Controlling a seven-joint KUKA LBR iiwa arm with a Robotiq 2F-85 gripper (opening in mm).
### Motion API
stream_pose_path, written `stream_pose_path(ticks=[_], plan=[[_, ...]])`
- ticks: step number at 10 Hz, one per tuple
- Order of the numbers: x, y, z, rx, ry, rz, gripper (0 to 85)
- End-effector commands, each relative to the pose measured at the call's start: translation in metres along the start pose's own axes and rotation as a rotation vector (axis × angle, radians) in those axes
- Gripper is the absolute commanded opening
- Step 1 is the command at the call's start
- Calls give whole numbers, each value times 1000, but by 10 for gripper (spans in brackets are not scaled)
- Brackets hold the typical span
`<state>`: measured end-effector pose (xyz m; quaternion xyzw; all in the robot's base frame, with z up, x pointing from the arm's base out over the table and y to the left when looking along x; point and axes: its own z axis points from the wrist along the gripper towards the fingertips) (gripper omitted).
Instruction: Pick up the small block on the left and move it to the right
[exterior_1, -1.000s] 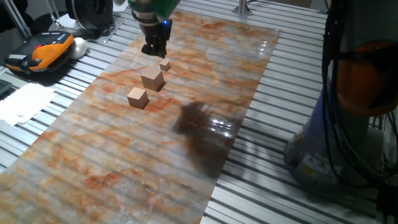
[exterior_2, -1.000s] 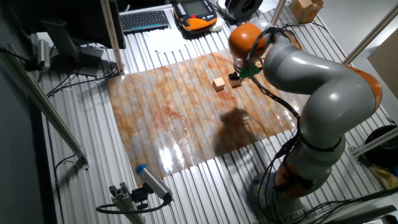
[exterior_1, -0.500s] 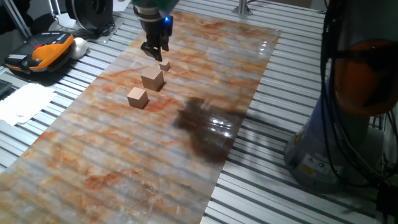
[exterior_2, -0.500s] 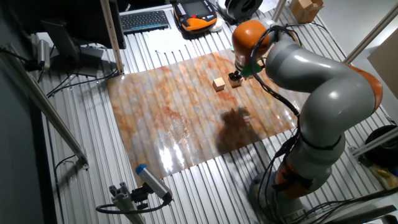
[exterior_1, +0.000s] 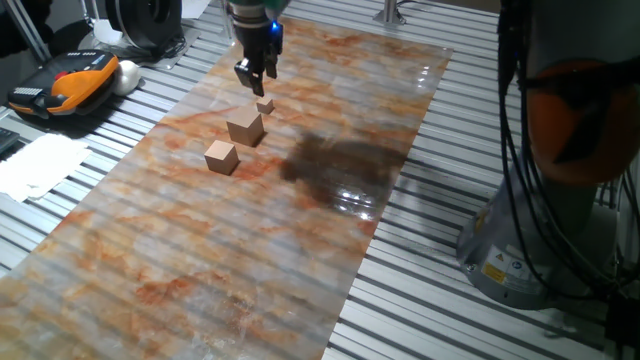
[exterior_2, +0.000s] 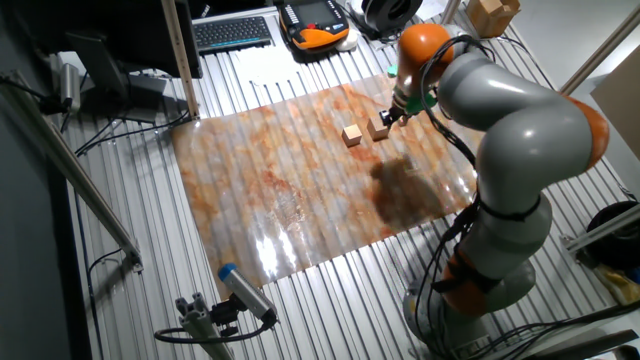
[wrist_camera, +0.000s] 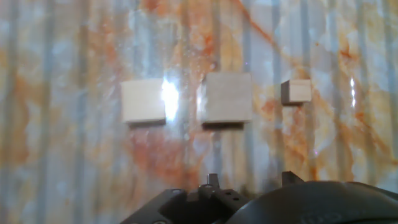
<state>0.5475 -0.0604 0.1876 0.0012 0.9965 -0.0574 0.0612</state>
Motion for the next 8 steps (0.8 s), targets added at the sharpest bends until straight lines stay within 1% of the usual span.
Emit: stream_pose_path(ticks=[1, 2, 3, 4, 5, 6, 7, 8], plan=[[-1, -1, 7, 1, 2, 12, 510], [-1, -1, 12, -4, 9, 18, 510], [-3, 1, 11, -5, 49, 11, 340], [-3, 1, 11, -30, 136, -36, 0], [-3, 1, 11, -37, 170, -12, 0], [-3, 1, 11, 12, 153, 15, 0], [-3, 1, 11, 58, 112, 48, 0], [-3, 1, 11, 21, 92, 82, 0]])
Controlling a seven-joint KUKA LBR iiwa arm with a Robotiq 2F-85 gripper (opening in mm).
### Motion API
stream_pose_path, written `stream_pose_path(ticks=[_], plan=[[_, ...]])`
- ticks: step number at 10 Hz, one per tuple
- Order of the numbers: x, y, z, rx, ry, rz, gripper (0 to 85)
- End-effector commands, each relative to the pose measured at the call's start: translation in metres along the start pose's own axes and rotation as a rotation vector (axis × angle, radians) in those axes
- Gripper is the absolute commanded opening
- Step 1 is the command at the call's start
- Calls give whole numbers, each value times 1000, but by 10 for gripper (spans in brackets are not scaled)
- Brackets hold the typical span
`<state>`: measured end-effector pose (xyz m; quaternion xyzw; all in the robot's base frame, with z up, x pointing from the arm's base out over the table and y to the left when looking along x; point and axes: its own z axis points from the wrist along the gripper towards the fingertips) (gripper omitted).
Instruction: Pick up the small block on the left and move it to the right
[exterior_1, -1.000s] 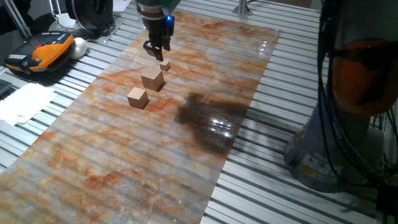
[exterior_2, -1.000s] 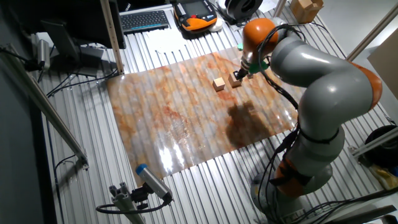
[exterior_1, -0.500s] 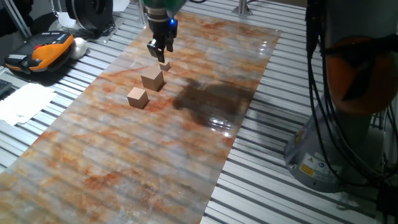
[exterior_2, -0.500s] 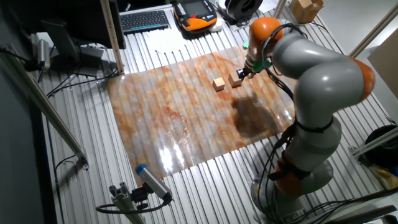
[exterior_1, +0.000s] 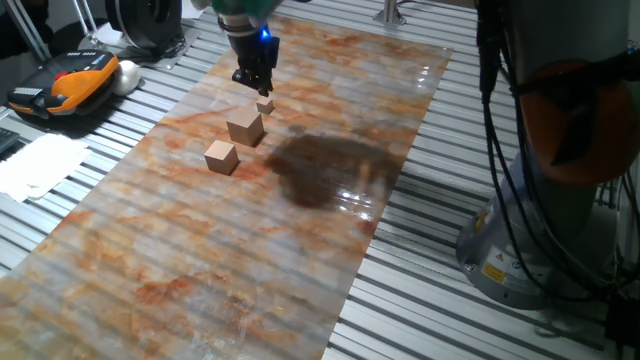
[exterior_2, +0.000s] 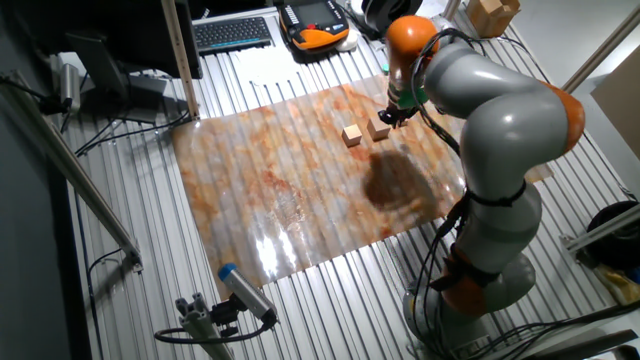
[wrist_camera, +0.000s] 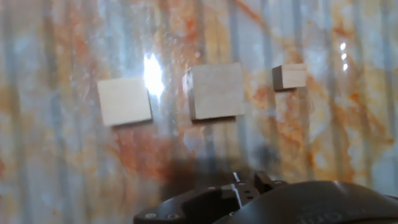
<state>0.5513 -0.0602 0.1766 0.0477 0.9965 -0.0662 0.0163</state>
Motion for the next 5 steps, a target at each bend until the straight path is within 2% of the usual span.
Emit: stream_pose_path(ticks=[1, 2, 3, 5], plan=[[0, 0, 0, -30, 5, 32, 0], [0, 0, 0, -22, 18, 49, 0], [0, 0, 0, 1, -2, 45, 0], [0, 0, 0, -33, -25, 67, 0]])
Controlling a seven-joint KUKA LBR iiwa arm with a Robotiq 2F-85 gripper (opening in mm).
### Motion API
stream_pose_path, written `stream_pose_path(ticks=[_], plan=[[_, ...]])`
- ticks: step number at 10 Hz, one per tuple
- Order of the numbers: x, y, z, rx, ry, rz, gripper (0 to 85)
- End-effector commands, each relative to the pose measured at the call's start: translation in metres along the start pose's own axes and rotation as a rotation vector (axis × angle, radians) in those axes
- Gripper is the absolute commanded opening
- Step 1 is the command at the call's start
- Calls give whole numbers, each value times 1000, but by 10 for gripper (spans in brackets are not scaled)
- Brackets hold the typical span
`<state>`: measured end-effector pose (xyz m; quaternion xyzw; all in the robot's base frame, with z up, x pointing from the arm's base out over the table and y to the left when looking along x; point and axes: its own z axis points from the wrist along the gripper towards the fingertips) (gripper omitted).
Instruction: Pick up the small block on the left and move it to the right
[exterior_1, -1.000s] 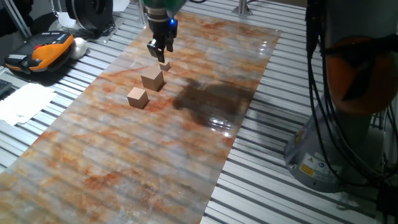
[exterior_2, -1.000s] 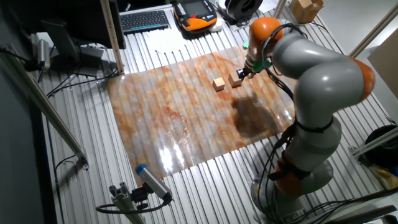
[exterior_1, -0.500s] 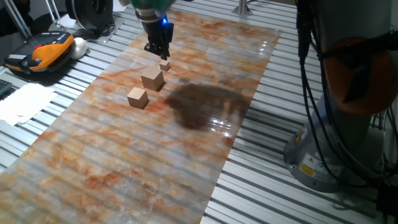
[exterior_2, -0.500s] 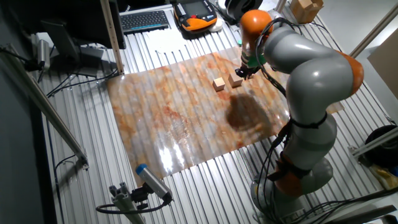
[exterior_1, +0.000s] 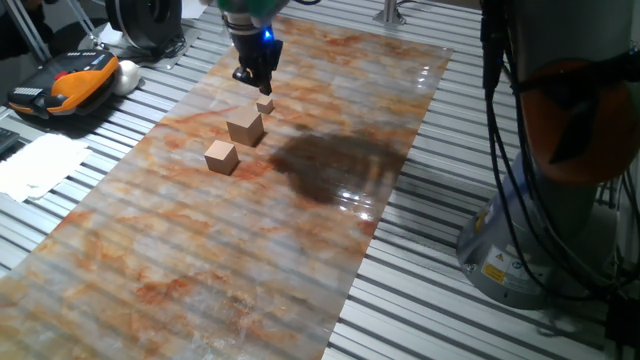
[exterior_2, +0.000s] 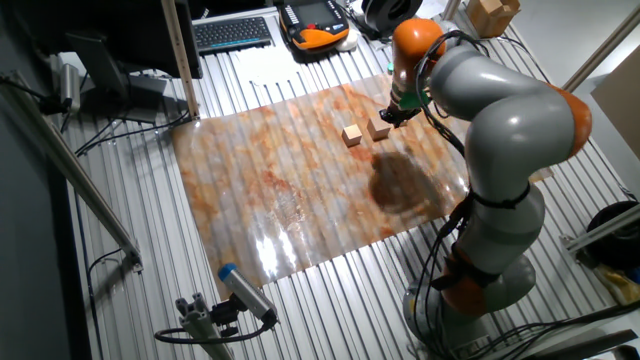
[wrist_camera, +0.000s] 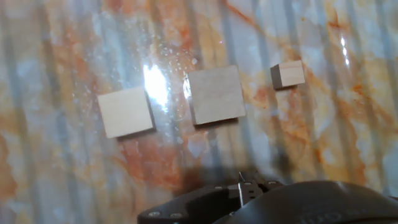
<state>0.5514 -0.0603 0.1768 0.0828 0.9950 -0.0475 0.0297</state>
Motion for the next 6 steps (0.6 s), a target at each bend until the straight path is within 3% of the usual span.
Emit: stream_pose_path(ticks=[1, 2, 6], plan=[[0, 0, 0, -15, -37, -12, 0], [0, 0, 0, -38, -31, 6, 0], [0, 0, 0, 4, -10, 6, 0]])
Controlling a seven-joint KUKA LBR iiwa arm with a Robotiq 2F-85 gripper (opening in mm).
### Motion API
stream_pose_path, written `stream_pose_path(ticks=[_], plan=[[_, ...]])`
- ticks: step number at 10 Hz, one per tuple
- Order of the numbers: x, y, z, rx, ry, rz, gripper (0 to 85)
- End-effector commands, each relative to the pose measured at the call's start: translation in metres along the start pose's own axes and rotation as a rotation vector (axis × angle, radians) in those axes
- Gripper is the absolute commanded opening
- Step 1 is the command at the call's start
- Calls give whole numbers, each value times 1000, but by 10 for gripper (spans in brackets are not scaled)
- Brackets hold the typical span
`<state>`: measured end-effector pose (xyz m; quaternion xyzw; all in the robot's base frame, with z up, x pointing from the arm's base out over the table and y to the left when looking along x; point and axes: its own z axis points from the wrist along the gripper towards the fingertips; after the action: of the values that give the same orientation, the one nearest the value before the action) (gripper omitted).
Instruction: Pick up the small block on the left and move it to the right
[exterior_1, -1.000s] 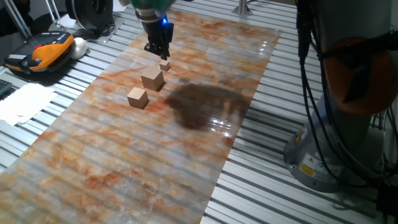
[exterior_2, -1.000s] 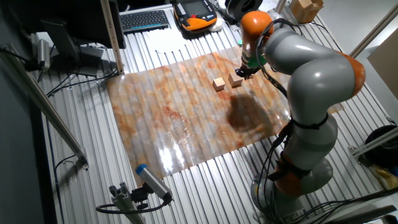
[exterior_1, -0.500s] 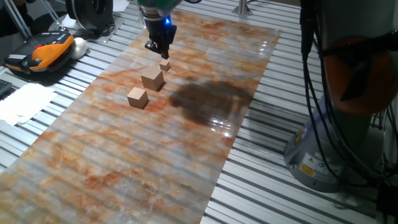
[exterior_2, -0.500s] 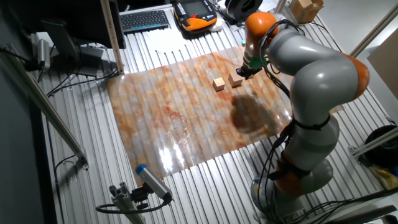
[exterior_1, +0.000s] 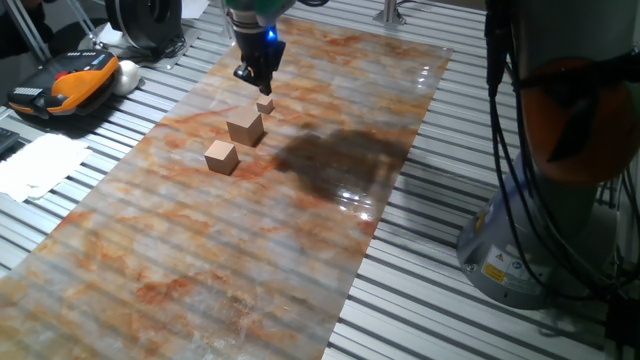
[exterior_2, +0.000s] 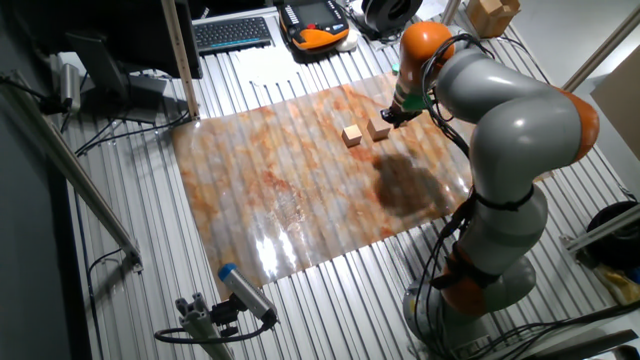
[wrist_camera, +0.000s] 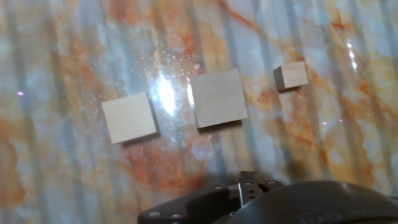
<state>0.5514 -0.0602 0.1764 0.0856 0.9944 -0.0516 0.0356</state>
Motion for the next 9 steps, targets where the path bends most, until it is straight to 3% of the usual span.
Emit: stream_pose_path(ticks=[1, 2, 3, 5, 6, 7, 8, 9], plan=[[-2, -2, 0, 19, 4, 1, 0], [-15, -16, 6, 27, 21, 1, 170], [-31, -32, 15, 45, 15, -23, 340], [-67, -71, 26, 10, 35, -83, 340], [-81, -87, 32, 6, 41, -109, 340], [-89, -101, 41, 4, 38, -119, 340], [-92, -110, 53, 11, 27, -110, 510], [-95, -120, 66, 7, 23, -105, 510]])
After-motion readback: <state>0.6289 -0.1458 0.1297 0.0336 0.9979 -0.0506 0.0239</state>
